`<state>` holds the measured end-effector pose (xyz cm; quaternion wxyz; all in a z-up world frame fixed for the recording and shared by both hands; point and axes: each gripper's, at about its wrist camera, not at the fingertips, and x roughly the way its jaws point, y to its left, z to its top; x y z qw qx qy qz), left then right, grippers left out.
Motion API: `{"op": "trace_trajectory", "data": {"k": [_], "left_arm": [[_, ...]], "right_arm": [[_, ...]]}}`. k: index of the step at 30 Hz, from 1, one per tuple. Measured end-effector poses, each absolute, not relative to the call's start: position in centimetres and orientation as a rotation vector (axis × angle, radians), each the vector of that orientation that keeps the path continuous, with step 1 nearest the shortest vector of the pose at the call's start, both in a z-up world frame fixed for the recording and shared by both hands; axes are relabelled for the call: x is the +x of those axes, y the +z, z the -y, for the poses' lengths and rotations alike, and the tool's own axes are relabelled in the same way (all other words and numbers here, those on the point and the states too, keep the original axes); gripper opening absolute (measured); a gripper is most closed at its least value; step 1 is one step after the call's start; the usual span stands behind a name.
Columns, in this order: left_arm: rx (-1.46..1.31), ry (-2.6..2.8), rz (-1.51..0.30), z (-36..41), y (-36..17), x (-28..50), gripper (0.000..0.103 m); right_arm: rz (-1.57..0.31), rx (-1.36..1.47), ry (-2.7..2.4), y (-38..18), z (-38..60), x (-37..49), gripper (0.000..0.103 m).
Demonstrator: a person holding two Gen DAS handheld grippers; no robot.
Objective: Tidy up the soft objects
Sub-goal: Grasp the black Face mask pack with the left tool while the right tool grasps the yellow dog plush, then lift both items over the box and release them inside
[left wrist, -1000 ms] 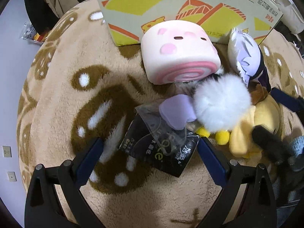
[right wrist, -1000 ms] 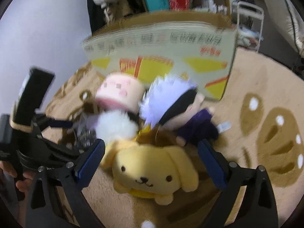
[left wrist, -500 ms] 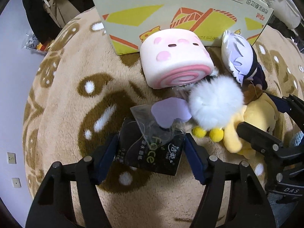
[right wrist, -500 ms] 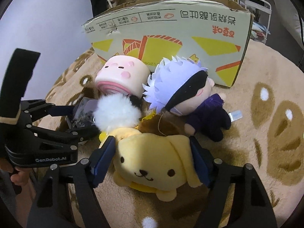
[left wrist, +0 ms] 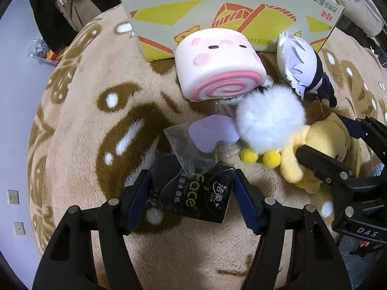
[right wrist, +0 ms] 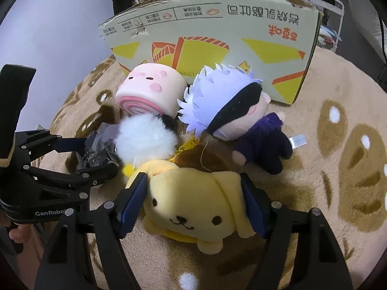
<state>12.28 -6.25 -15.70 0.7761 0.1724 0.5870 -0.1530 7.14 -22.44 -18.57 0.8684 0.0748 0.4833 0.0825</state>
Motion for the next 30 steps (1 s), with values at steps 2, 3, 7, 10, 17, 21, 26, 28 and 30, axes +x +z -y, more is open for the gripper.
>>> {"op": "trace_trajectory", "data": {"k": [2,3,7,10,17,21,26,28,30], "left_arm": [[0.37,-0.321,-1.271,6.0,-15.5,12.0,0.067],[0.369,-0.316,-1.268,5.9,-15.4,11.8,0.067],[0.362,-0.303,-1.238,5.5,-14.7,11.7,0.067],[0.349,-0.295,-1.214,5.2,-13.8,11.2,0.067],[0.306,-0.274,-1.136,4.3,-11.5,10.3,0.067],[0.29,-0.272,-1.108,4.1,-10.6,9.7,0.067],[0.281,-0.272,-1.062,3.9,-9.5,9.5,0.067],[0.277,-0.273,-1.034,3.9,-9.0,9.2,0.067],[0.284,-0.265,-1.005,3.7,-8.5,9.1,0.067]], "right_arm": [[-1.003,0.152,0.169,-18.4,22.3,6.9,0.077],[-0.998,0.15,0.166,-18.3,22.3,6.9,0.077],[-0.979,0.124,0.138,-17.4,21.9,6.1,0.075],[-0.961,0.125,0.122,-16.6,22.3,5.6,0.069],[-0.937,0.166,0.097,-15.7,23.8,5.1,0.064],[-0.89,0.179,0.07,-14.7,24.7,4.4,0.063],[-0.792,0.174,0.032,-13.0,25.3,3.4,0.063],[-0.74,0.184,0.026,-12.2,25.6,3.0,0.063],[-0.695,0.181,0.013,-11.5,25.9,2.6,0.063]]}}
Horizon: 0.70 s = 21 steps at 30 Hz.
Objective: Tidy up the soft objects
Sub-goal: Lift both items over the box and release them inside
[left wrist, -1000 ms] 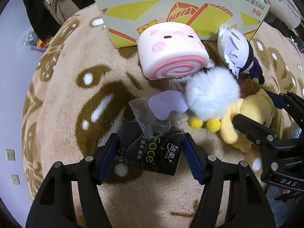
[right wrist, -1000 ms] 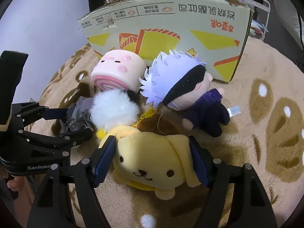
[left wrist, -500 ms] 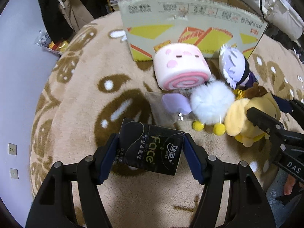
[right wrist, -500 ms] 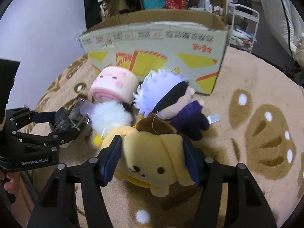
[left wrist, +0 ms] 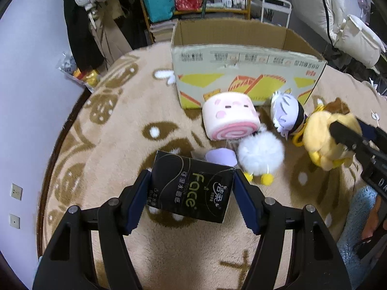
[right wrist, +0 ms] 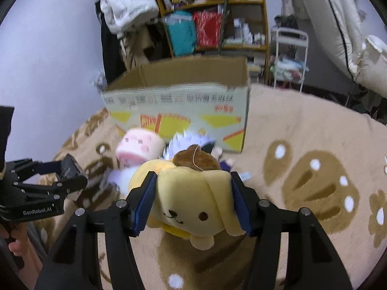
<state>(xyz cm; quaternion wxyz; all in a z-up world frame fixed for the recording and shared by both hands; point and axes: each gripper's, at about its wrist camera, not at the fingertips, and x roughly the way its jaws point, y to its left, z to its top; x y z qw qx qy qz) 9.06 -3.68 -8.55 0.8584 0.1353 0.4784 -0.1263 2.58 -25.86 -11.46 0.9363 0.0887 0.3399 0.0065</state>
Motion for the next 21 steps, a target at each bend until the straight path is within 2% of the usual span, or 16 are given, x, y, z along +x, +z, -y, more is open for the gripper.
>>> {"op": "trace_trajectory", "data": {"k": [9,21], "left_arm": [[0.25,-0.245,-0.827,3.1,-5.6,8.0,0.067],[0.216,-0.259,-0.49,3.7,-0.9,6.0,0.067]], "right_arm": [[-0.551,0.17,-0.023,-9.3,26.0,1.3,0.063],[-0.365,0.189,-0.08,-6.3,27.2,0.4,0.063]]}}
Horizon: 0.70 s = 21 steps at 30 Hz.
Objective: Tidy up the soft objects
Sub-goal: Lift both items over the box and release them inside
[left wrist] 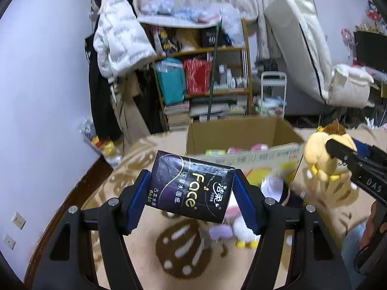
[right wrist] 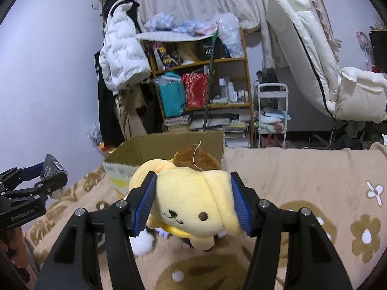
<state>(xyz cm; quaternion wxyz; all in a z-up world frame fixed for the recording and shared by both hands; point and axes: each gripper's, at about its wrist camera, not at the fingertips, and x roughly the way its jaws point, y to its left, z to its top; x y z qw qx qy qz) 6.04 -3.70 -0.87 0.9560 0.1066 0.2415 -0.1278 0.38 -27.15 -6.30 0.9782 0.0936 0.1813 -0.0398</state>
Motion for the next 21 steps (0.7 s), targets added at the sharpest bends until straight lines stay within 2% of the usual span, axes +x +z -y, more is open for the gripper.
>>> {"op": "trace_trajectory", "data": {"k": [6,21], "left_arm": [[0.188,-0.261,-0.355,4.0,2.4,5.9,0.067],[0.147,-0.276,-0.245,7.1,5.8,11.3,0.067]], "right_arm": [[-0.301,0.192,-0.086,-4.5,28.1,0.8,0.063],[-0.22,0.142,-0.092,-1.3,29.3,6.0,0.064]]}}
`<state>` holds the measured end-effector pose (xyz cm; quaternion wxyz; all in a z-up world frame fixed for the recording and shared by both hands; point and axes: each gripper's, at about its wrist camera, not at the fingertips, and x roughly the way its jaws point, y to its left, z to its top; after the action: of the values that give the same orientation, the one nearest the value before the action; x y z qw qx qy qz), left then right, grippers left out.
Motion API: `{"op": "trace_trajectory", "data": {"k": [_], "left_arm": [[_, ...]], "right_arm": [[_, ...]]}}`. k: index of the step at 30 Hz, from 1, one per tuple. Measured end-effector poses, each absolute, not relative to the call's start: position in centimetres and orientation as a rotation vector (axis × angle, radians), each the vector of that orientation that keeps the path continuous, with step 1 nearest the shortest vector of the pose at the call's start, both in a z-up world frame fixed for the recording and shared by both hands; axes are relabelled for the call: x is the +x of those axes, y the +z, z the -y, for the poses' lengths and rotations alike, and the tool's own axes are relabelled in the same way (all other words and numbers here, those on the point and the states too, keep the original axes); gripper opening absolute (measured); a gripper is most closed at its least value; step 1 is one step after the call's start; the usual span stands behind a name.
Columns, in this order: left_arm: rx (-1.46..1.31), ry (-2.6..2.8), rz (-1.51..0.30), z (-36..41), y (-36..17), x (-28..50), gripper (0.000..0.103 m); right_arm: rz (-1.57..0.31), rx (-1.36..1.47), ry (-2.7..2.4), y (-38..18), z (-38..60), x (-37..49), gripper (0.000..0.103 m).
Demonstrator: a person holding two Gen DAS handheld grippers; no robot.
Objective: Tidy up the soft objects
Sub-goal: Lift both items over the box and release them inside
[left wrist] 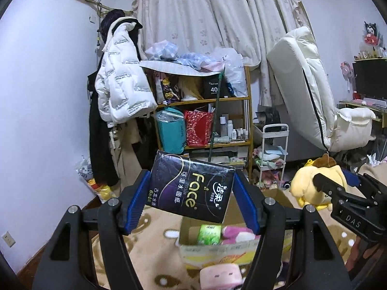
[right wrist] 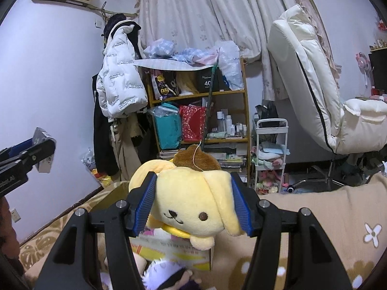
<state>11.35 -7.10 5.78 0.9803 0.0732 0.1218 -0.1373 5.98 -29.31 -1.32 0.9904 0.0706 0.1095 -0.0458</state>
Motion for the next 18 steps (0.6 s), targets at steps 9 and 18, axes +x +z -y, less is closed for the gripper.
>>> {"op": "trace_trajectory", "data": {"k": [9,18], "left_arm": [[0.155,-0.299,-0.285,9.6,3.6,14.2,0.067],[0.19,-0.316,-0.384,10.2,-0.4,16.3,0.067]], "right_arm": [[-0.235,0.148,-0.06,-1.8,29.8,8.4,0.065],[-0.314,0.198,-0.029,-5.3,30.5,9.8,0.065]]}}
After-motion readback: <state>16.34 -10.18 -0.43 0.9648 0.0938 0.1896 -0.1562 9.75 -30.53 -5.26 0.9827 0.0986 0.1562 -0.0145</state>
